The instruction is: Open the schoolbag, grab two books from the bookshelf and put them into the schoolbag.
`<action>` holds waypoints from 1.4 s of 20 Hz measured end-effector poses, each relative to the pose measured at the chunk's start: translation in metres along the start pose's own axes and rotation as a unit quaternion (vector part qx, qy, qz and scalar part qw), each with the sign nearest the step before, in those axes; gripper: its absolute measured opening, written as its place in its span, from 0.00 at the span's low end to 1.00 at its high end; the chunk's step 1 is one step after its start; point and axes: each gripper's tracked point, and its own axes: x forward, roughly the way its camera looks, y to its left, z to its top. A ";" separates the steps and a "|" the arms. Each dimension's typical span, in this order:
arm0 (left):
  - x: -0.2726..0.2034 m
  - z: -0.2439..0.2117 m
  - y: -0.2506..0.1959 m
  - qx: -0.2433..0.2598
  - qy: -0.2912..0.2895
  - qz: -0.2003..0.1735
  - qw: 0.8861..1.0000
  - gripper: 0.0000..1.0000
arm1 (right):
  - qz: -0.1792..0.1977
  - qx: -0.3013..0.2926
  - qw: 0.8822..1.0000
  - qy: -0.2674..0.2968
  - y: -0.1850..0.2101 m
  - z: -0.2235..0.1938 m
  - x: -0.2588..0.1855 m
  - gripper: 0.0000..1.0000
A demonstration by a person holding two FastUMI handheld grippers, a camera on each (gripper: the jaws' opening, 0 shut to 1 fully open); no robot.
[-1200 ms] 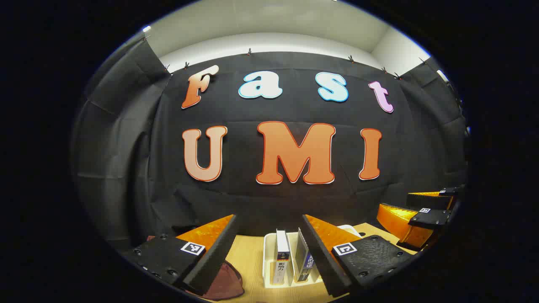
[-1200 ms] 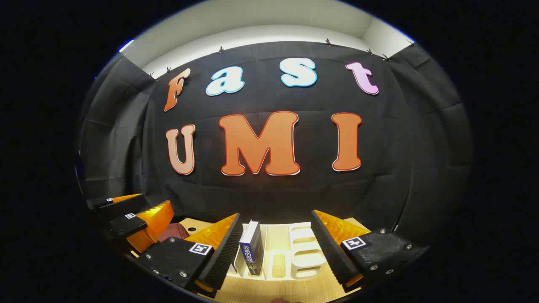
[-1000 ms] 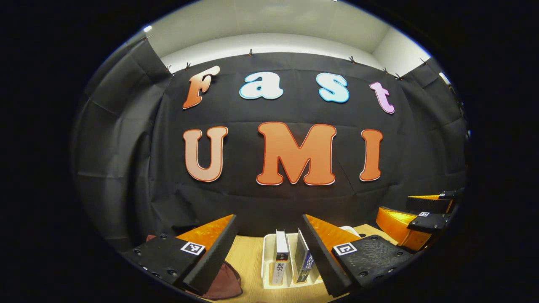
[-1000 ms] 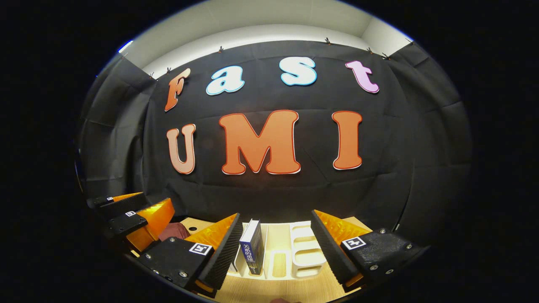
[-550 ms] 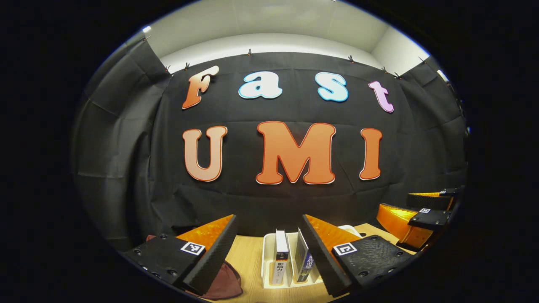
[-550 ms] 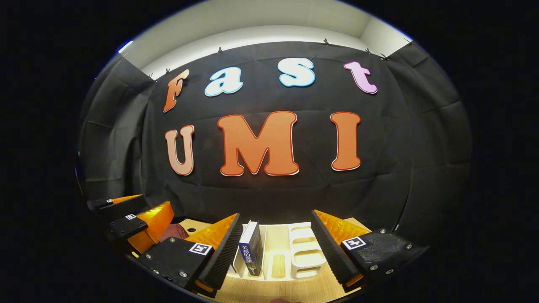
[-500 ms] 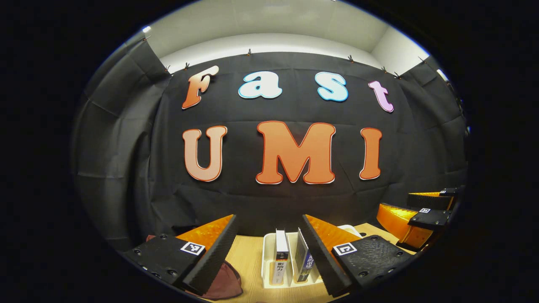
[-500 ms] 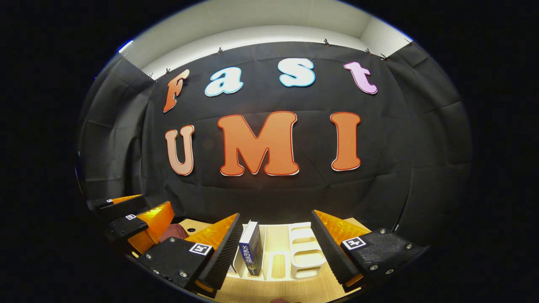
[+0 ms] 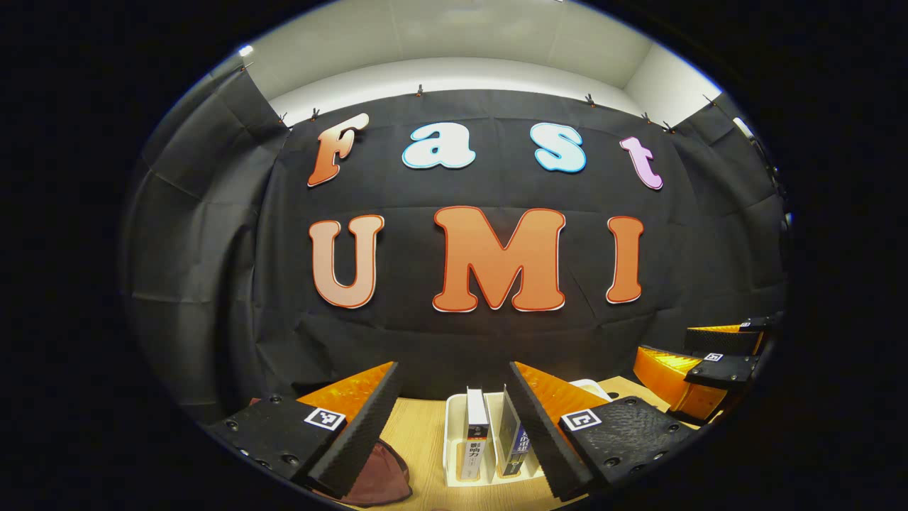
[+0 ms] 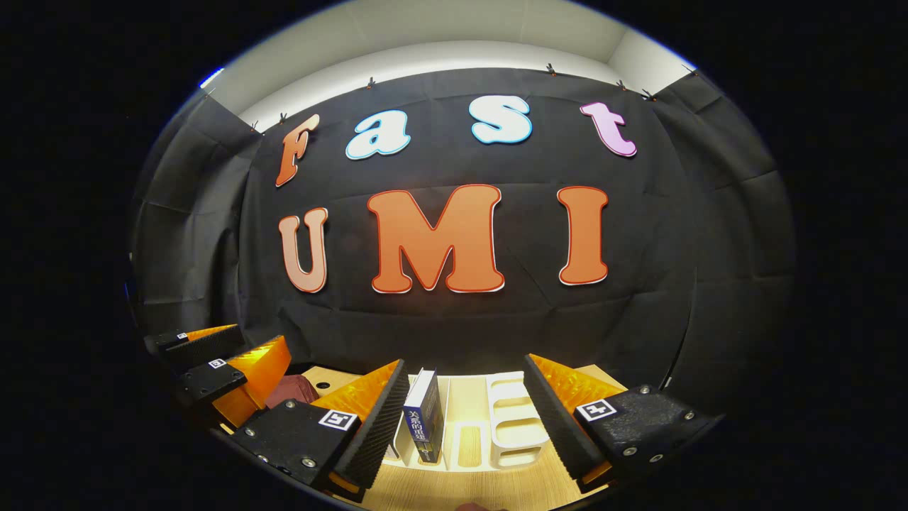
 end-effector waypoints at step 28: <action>-0.008 -0.015 0.012 0.024 0.013 -0.002 1.000 0.94 | -0.007 -0.001 1.000 0.015 0.002 -0.011 -0.007 0.96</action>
